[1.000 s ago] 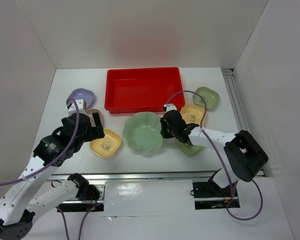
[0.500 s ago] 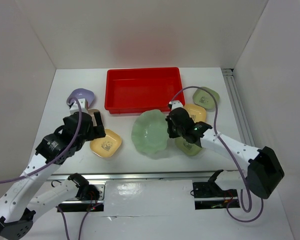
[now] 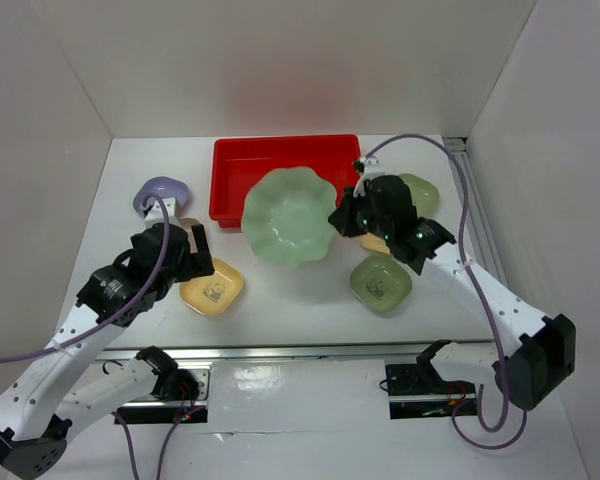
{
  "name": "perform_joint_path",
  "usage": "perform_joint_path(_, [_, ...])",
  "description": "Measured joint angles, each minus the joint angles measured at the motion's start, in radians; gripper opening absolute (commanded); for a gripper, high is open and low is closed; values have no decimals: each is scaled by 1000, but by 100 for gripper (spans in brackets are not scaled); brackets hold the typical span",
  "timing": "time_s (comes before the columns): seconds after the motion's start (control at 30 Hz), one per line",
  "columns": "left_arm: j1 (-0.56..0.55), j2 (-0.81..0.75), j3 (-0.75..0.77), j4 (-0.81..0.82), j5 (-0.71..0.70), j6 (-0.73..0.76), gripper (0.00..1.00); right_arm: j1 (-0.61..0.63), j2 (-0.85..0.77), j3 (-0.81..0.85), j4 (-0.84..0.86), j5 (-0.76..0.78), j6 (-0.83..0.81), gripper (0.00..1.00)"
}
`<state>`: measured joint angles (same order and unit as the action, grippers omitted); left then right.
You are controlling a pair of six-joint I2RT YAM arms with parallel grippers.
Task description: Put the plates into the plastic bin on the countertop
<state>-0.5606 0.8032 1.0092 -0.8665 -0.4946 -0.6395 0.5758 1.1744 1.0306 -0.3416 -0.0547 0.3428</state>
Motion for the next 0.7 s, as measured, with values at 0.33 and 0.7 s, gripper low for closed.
perform_joint_path(0.33, [0,-18,-15,15,35,5,100,-180,529,393,290,-138,92,2])
perform_joint_path(0.7, [0,-12,-22,41,89,12,100,-330,1024,688,309,-308,150,2])
